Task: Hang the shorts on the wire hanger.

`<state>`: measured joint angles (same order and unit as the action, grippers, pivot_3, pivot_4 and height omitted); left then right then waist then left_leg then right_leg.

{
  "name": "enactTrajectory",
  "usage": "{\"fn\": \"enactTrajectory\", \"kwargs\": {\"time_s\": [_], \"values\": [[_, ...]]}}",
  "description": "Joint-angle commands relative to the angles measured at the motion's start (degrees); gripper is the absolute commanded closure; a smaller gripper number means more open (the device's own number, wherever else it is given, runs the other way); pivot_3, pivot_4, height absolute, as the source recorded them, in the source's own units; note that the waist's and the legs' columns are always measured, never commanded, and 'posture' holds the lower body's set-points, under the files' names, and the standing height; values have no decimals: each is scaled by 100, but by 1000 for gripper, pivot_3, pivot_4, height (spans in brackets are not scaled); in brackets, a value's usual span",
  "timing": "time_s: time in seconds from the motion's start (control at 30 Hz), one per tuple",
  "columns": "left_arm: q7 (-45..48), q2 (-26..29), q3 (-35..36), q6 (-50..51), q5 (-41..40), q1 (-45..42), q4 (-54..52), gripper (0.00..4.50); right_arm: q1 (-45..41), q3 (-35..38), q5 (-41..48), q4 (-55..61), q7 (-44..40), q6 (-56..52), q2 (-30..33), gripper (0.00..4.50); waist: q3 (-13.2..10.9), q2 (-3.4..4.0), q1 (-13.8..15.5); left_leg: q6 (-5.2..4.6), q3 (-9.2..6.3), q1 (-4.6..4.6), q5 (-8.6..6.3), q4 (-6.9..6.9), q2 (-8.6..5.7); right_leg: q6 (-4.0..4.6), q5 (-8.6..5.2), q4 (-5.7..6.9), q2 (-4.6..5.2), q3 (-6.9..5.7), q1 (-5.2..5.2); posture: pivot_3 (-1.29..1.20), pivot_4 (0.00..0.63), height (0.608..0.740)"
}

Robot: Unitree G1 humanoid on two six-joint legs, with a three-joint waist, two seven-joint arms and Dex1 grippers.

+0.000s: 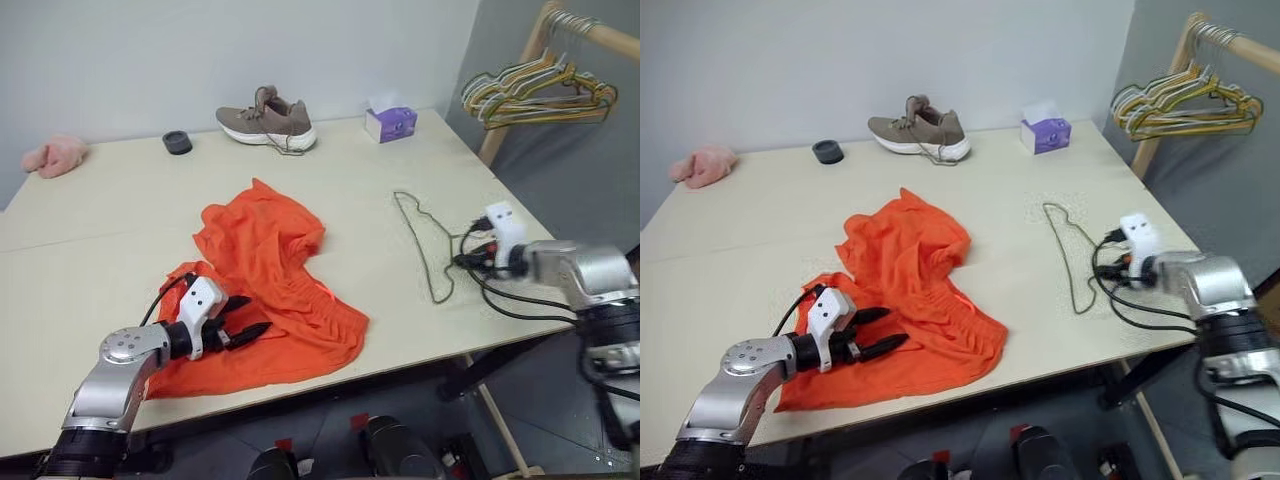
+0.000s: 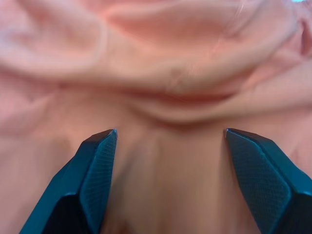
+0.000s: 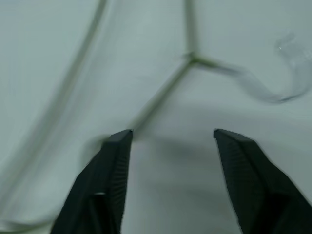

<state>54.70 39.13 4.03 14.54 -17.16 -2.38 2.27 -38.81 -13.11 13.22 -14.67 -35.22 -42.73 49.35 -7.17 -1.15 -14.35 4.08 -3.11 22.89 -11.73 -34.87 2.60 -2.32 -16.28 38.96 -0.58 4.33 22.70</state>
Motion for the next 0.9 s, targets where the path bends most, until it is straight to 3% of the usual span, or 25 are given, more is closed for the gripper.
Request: {"fn": "enactTrajectory", "kwargs": {"time_s": [0.03,0.07,0.2,0.3,0.43,0.57,0.7,0.9], "values": [[59,53,17,-118,20,-7,-98,734,-53,-26,-502,165,-269,922,65,314,0,0,-59,0,-1,-3,0,0,1,1,0,3,-1,0,0,-229,71,740],[58,64,23,-132,36,10,-71,734,-94,140,-348,360,-348,942,-78,18,-1,1,-110,0,1,-7,0,0,3,1,0,7,-2,3,0,-230,70,740],[81,87,35,-161,76,36,-11,734,-141,517,394,1056,-491,491,-1034,18,1,1,-283,0,6,-19,1,-1,4,-2,5,21,-6,17,-4,-232,67,740],[118,104,15,-192,115,22,17,734,-267,574,410,844,58,-13,-1927,18,3,-2,-314,0,2,-29,1,-6,4,-7,8,24,-7,15,-18,-229,62,740],[142,110,23,-214,118,-6,46,734,-523,1175,983,335,667,-1289,-3117,18,6,-6,-301,-1,0,-25,2,-11,2,-11,12,21,-7,16,-23,-223,58,740],[156,123,13,-230,123,-42,74,734,-852,1668,1101,-552,1156,-1509,-3882,18,10,-5,-272,-1,-7,-16,2,-10,2,-10,13,14,-7,10,-20,-222,56,740],[149,114,-7,-234,126,-88,95,734,-1222,1833,1056,-1387,1285,-1265,-4316,18,11,-4,-281,-1,-6,-16,2,-10,2,-9,13,14,-7,10,-19,-220,54,740],[150,113,-8,-231,127,-66,59,734,-1614,1466,781,-2202,851,-479,-4677,18,11,-3,-301,-1,-5,-16,2,-9,3,-9,13,15,-7,10,-17,-213,52,740]]}}
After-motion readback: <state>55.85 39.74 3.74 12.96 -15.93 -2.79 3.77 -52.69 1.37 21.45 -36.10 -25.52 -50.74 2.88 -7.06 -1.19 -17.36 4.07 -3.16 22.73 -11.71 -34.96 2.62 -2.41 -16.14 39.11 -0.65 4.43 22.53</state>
